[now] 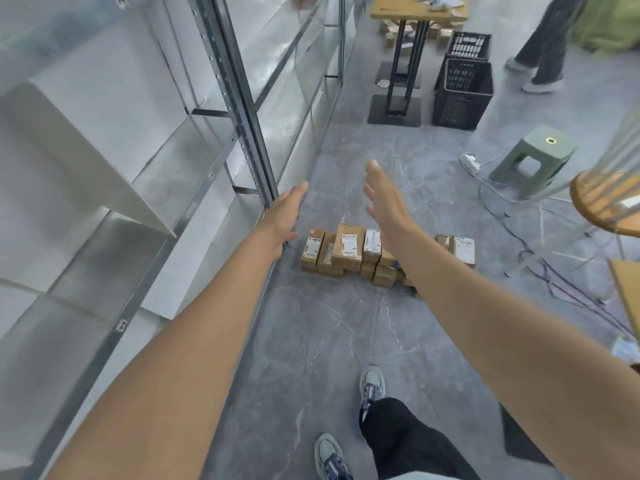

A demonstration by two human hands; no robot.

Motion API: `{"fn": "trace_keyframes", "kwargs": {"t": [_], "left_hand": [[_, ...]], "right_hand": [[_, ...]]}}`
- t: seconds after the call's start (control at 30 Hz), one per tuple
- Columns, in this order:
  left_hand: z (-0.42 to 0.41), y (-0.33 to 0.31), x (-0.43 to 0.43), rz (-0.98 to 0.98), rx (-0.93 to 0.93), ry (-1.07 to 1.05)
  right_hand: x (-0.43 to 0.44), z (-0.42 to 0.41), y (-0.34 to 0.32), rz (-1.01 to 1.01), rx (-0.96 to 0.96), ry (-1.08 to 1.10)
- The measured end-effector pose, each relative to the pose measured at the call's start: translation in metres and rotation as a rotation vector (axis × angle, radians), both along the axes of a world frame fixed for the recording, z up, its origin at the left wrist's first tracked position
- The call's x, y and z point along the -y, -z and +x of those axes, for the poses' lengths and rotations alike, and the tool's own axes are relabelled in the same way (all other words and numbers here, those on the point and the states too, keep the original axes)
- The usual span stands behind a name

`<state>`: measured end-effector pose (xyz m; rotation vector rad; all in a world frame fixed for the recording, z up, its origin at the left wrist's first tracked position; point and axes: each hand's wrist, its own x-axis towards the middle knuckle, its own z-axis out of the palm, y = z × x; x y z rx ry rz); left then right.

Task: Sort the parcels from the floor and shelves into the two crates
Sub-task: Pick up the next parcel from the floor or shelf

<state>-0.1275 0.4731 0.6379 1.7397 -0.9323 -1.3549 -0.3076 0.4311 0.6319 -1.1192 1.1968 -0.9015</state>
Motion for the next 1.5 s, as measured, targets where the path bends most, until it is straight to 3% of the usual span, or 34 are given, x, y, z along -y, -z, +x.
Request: {"fn": "trace_keyframes", "kwargs": {"t": [0.5, 0.77, 1.07, 1.5], "left_hand": [[-0.011, 0.152, 0.197, 0.315, -0.011, 0.036], [-0.001, 0.249, 0.267, 0.48, -0.037, 0.055], [0.02, 0.372, 0.351, 0.604, -0.073, 0.125], [0.015, 0.591, 0.421, 0.717, -0.003, 0.147]], "right_hand": [[0.184, -0.015, 0.17, 0.4, -0.105, 0.099], [0.242, -0.011, 0.255, 0.574, -0.132, 0.143], [0.299, 0.01, 0.369, 0.726, -0.191, 0.205], [0.349, 0.023, 0.586, 0.854, -0.194, 0.29]]}}
